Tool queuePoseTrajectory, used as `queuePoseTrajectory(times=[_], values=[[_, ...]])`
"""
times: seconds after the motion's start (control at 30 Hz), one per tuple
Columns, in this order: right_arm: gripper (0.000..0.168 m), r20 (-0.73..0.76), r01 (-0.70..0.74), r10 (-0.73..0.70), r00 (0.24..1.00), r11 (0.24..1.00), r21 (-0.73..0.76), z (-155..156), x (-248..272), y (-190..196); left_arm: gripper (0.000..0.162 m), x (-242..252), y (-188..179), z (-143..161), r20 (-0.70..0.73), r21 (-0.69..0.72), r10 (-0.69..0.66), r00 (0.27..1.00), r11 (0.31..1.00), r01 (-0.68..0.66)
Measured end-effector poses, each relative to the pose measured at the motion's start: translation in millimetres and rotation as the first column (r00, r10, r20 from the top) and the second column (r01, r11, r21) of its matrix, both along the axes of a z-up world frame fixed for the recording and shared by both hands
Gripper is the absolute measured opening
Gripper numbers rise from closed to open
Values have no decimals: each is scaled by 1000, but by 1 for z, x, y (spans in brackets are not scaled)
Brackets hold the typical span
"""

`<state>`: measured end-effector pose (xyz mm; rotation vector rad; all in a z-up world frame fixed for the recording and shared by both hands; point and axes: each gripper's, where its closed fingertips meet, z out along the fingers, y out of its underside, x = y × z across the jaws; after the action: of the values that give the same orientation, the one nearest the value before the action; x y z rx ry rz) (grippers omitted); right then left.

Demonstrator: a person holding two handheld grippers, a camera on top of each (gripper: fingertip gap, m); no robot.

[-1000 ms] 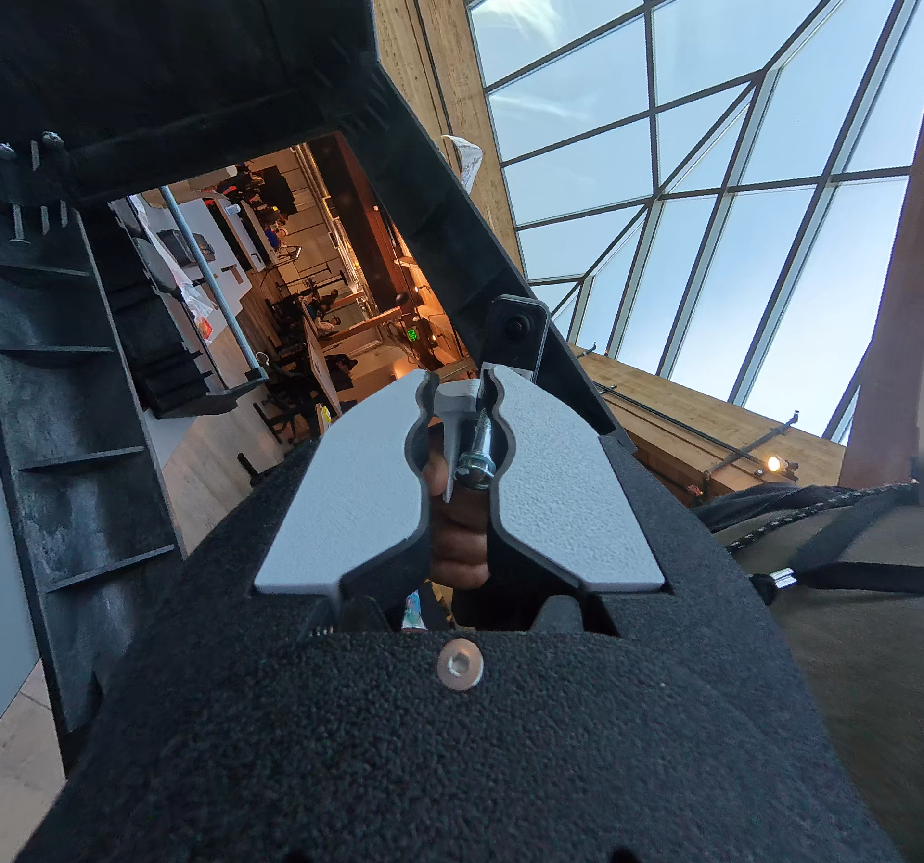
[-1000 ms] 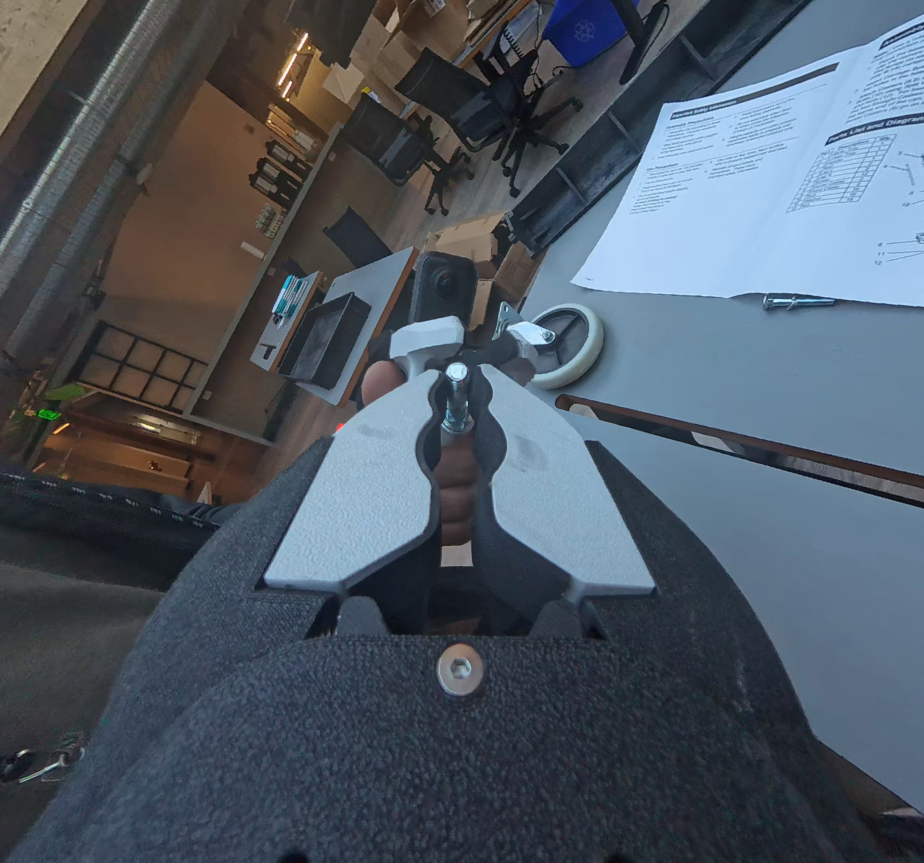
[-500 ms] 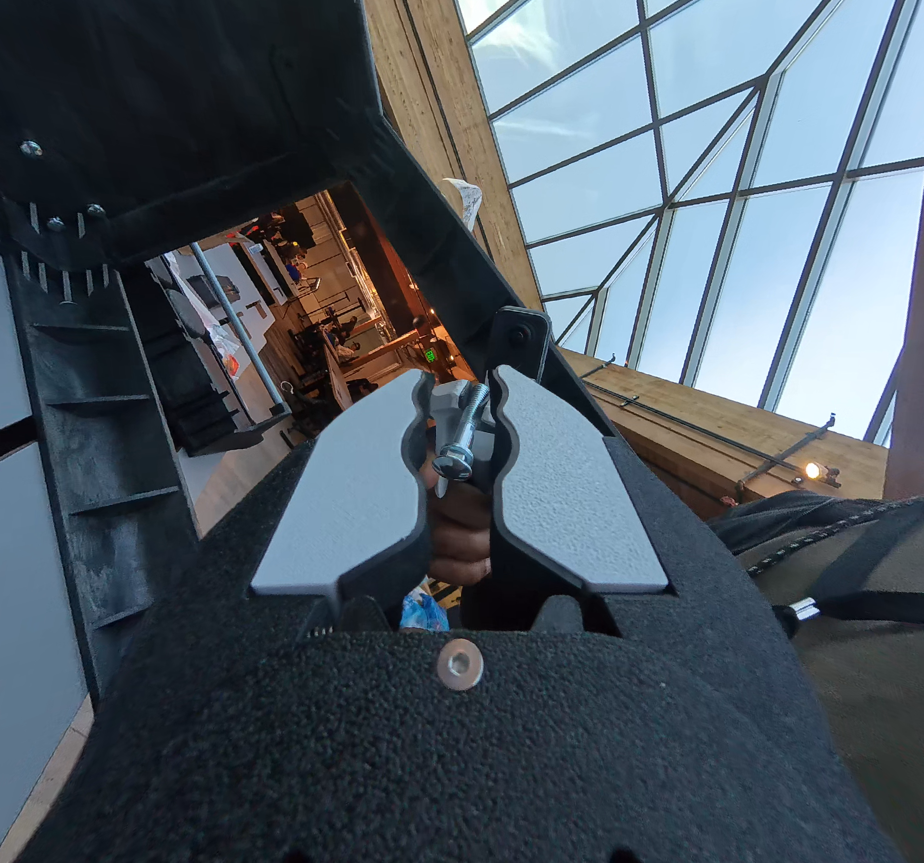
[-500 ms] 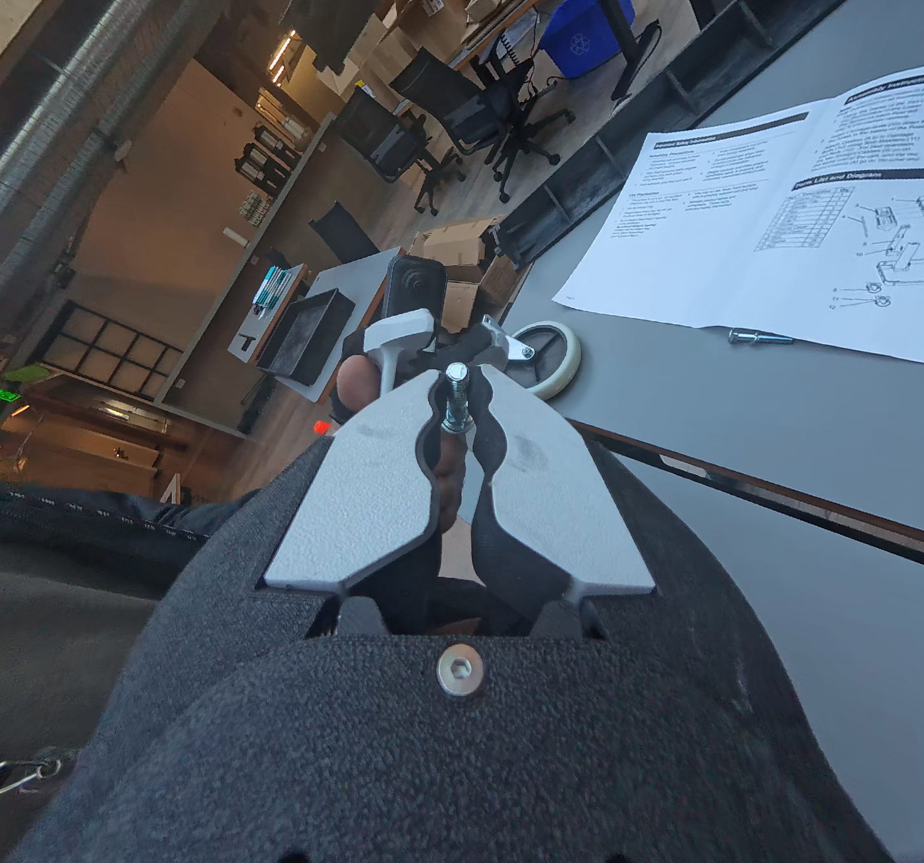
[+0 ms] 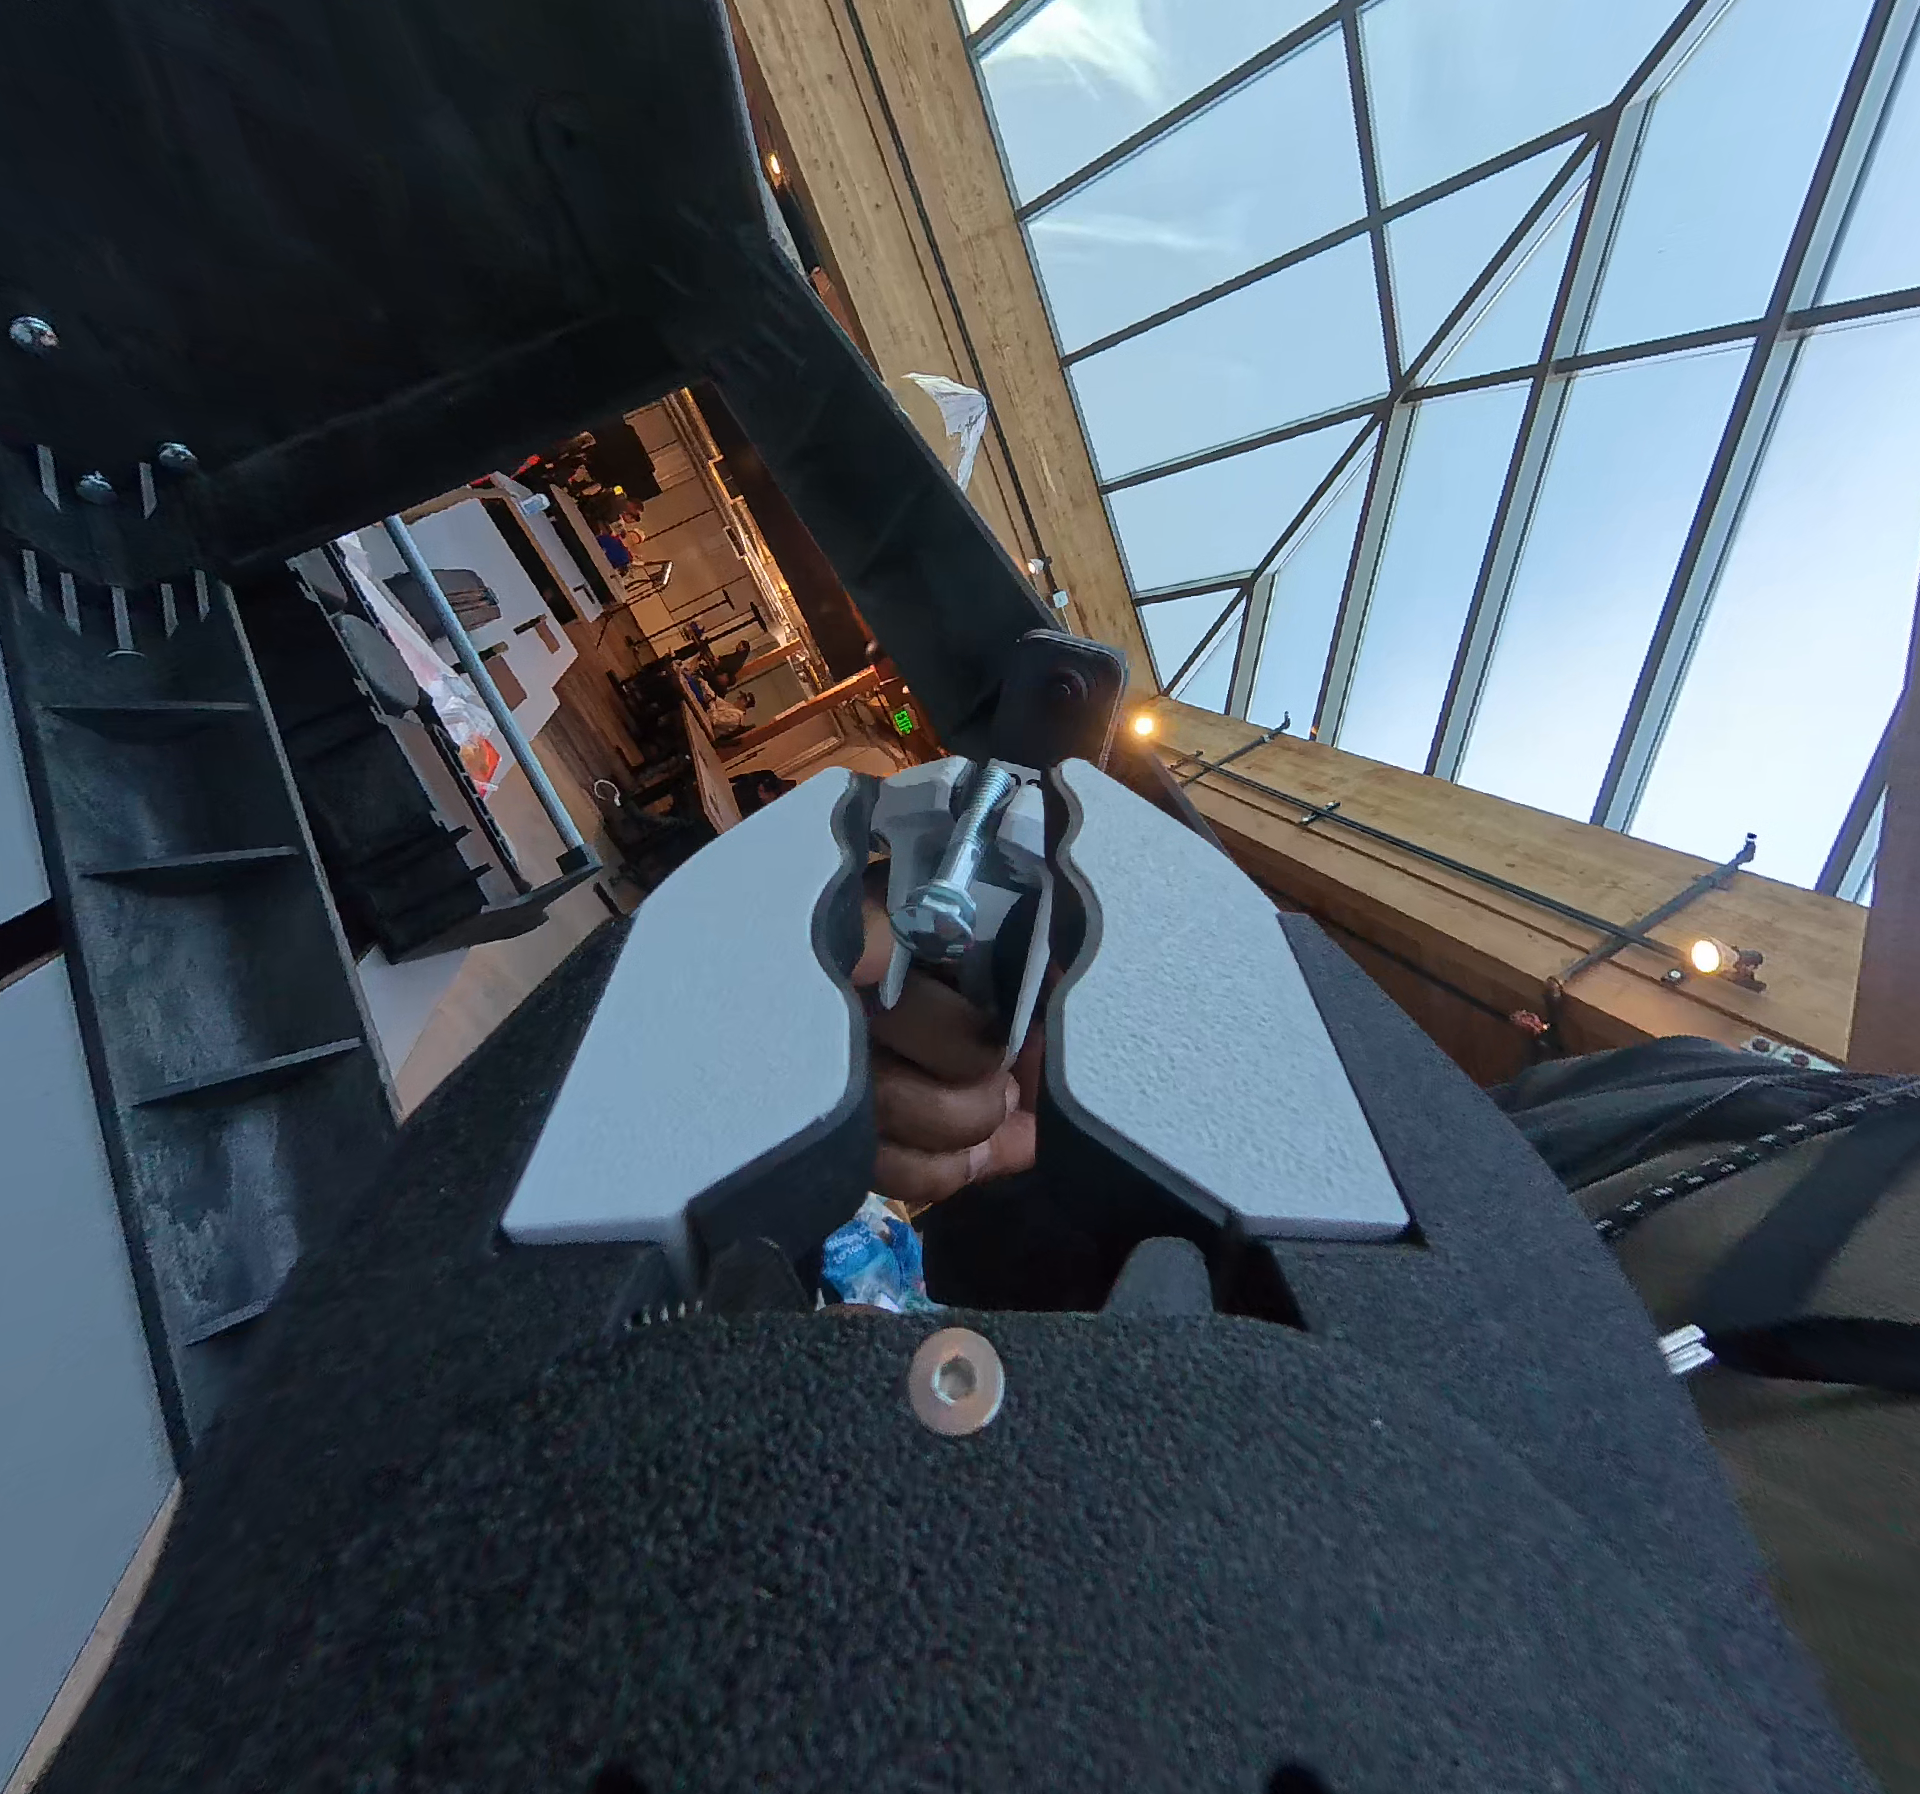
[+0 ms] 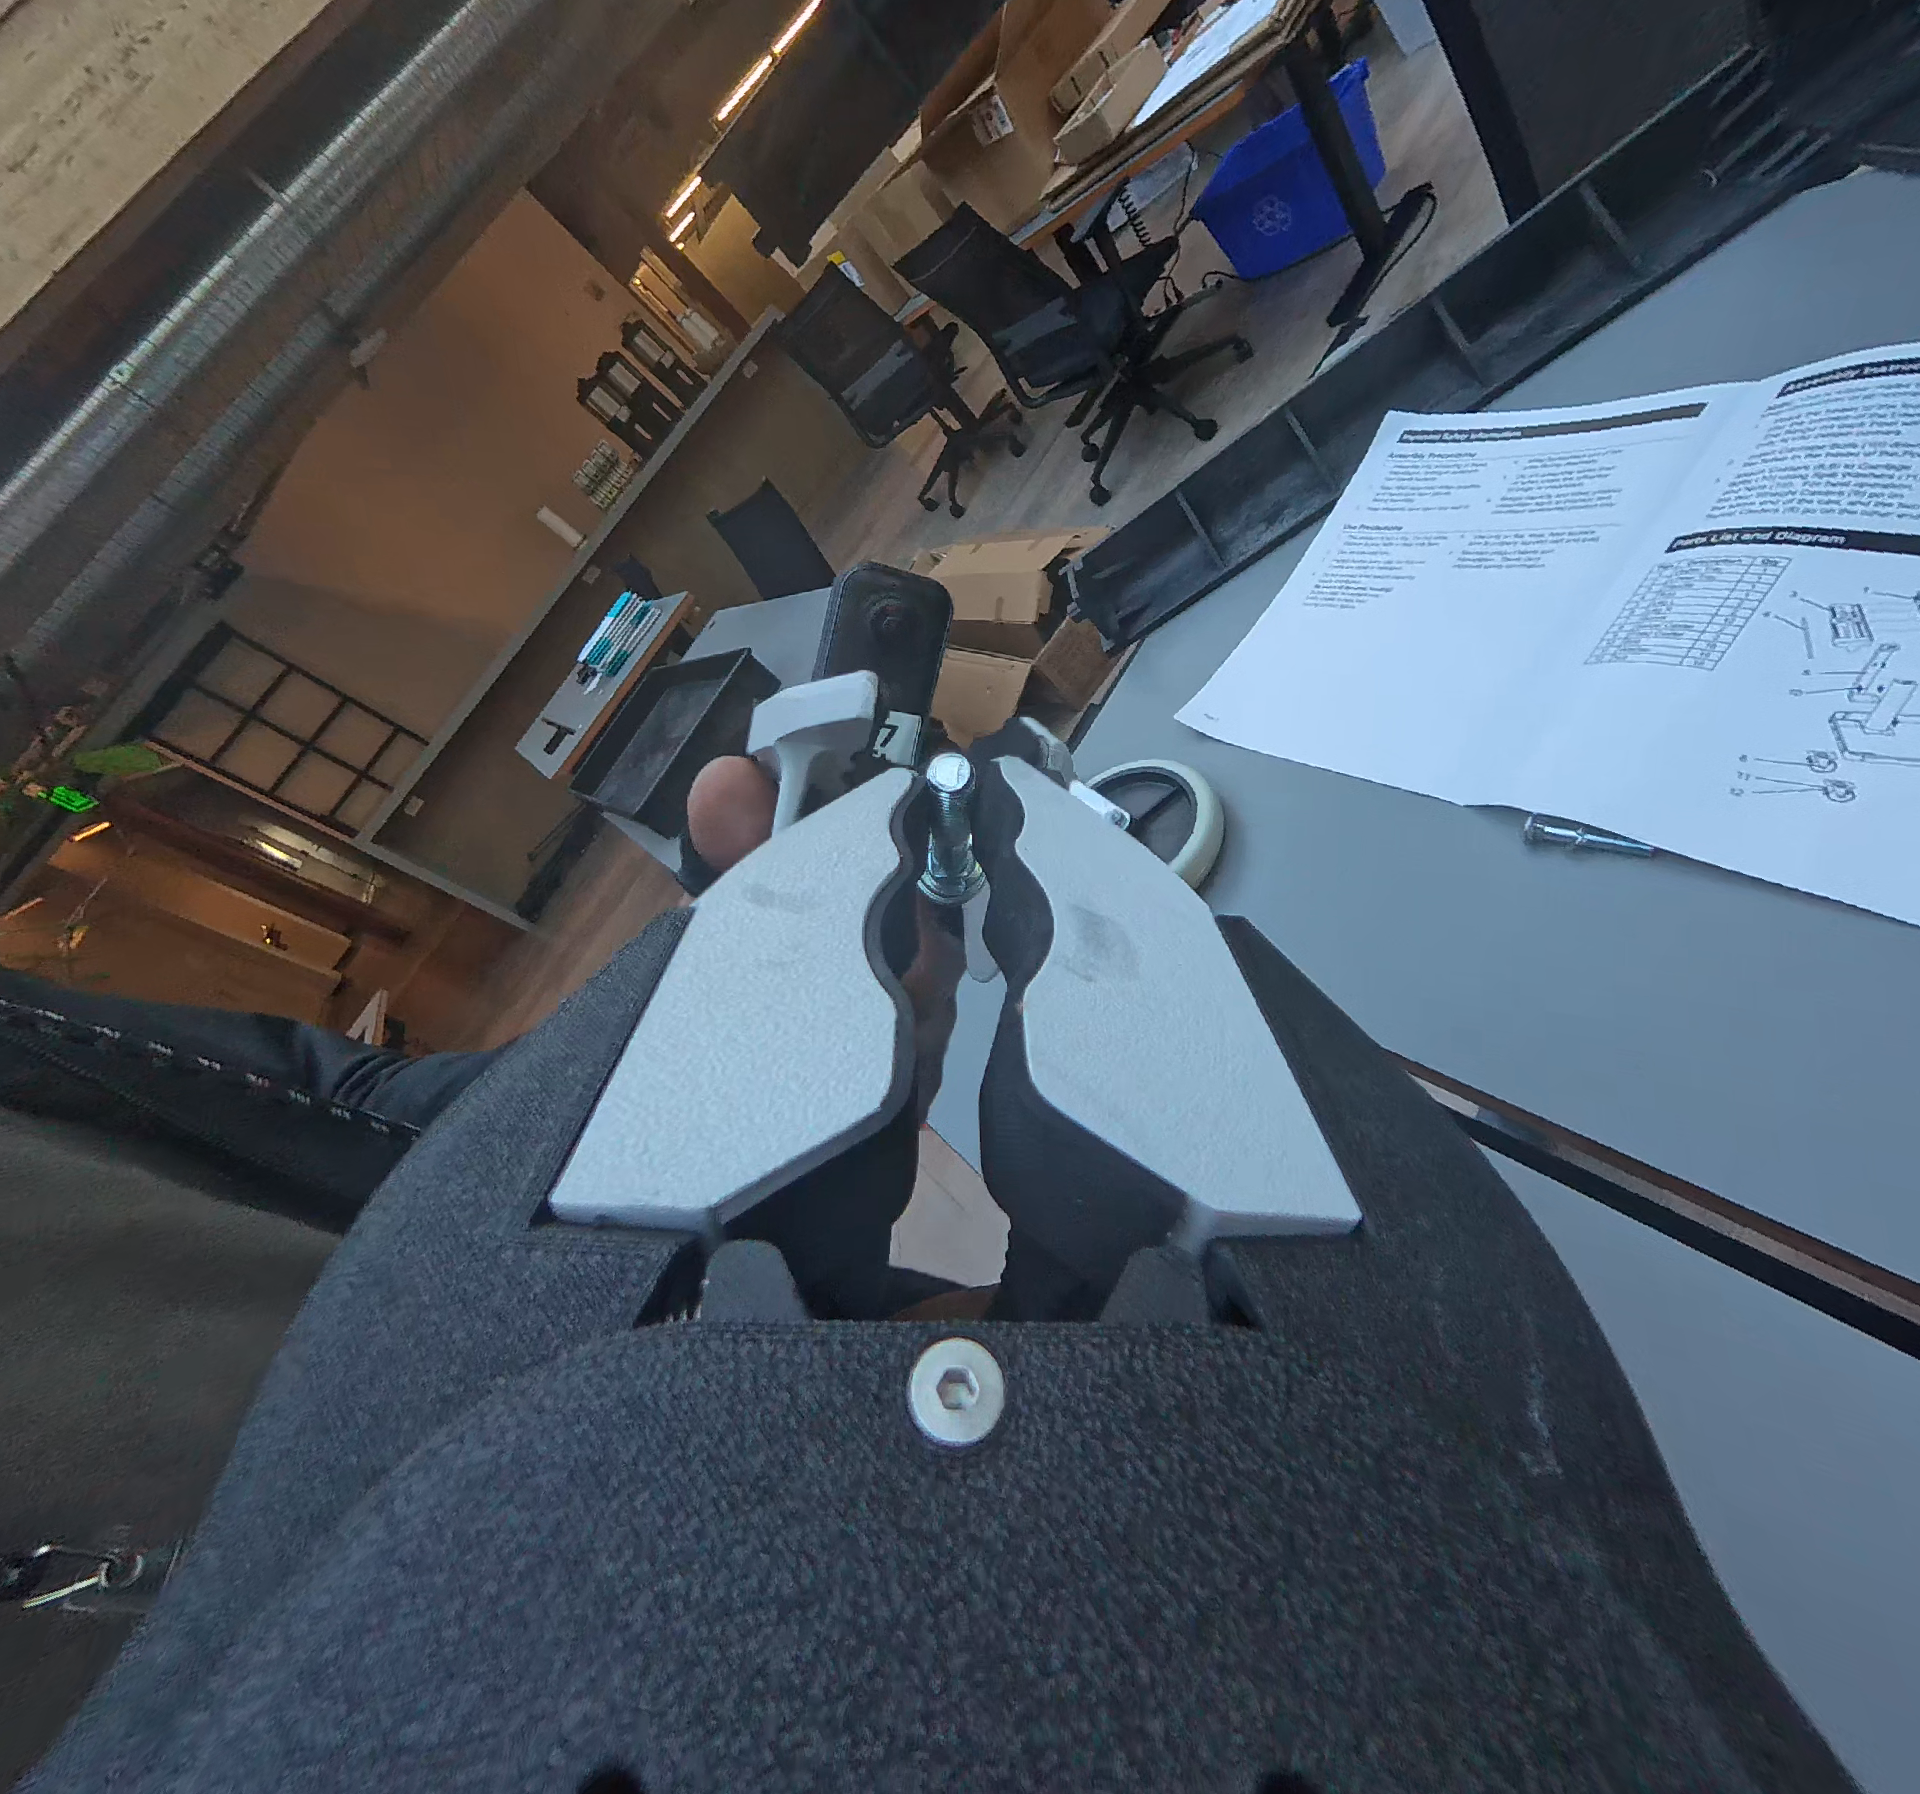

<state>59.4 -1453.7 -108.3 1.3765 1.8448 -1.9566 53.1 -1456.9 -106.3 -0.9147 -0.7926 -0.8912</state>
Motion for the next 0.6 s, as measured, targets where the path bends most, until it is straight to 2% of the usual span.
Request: queuePoseTrajectory(times=[0.6], values=[[11,-9,49,-49,999,998,-45,10,-5,3,30,15,9,-4,36,77,-54,998,996,51]])
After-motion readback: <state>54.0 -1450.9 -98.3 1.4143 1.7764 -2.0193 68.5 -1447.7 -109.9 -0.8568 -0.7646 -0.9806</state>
